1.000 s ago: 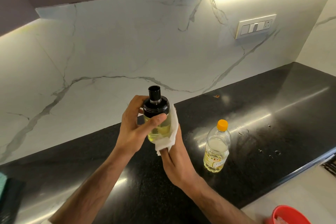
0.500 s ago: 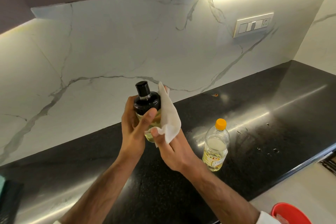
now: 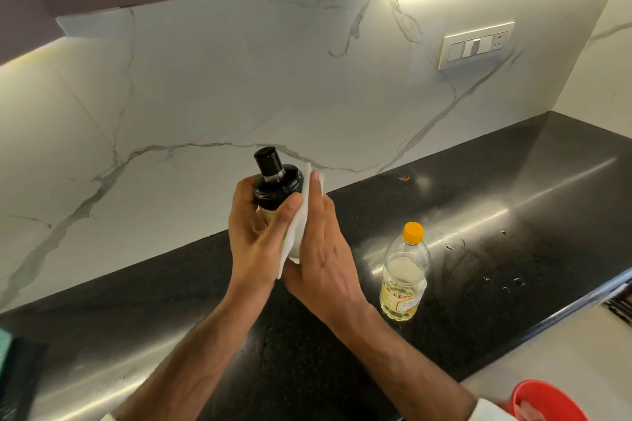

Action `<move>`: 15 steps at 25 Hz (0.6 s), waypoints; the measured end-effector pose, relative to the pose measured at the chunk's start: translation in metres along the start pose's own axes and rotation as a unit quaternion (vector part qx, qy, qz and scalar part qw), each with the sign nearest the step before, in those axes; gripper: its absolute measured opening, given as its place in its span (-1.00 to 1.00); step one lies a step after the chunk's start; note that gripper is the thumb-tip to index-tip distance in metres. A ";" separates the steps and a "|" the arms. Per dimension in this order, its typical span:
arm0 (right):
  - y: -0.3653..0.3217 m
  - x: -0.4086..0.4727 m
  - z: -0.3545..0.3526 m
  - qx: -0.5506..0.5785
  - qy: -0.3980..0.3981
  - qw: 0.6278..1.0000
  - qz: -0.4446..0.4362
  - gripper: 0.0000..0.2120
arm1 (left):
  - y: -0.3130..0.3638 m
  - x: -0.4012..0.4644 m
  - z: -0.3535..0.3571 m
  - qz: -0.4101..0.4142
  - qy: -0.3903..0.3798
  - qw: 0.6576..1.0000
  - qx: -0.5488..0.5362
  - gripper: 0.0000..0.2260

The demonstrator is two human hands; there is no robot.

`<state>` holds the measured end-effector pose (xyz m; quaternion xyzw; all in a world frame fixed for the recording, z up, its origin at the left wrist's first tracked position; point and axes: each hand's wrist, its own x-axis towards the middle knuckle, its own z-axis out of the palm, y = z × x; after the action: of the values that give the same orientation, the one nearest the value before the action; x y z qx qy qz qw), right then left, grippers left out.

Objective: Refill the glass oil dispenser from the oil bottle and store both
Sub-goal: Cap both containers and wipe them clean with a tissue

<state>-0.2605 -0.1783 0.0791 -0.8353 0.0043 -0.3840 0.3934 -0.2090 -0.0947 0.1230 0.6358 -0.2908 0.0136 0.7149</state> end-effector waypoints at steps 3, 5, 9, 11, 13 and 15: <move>0.006 0.004 -0.009 0.068 -0.030 0.997 0.030 0.02 | 0.005 0.003 0.000 -0.026 -0.007 0.999 0.036 -0.49; 0.015 0.005 -0.020 0.140 -0.090 0.986 0.025 0.00 | 0.004 0.006 -0.011 -0.065 -0.056 0.996 0.032 -0.46; 0.020 0.008 -0.036 0.260 -0.168 0.948 0.070 -0.13 | 0.006 0.016 -0.027 -0.103 -0.128 0.986 -0.003 -0.43; 0.018 0.010 -0.037 0.275 -0.159 0.945 0.079 -0.10 | 0.008 0.019 -0.027 -0.110 -0.160 0.981 -0.001 -0.51; 0.017 0.011 -0.035 0.275 -0.154 0.946 0.073 -0.04 | 0.007 0.017 -0.024 -0.107 -0.162 0.981 -0.008 -0.52; 0.014 0.011 -0.029 0.256 -0.153 0.952 0.063 -0.01 | 0.005 0.012 -0.020 -0.087 -0.134 0.987 -0.024 -0.57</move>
<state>-0.2673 -0.2105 0.0889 -0.7530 -0.1017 -0.2145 0.6137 -0.1930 -0.0792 0.1325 0.6375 -0.3275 -0.1406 0.6831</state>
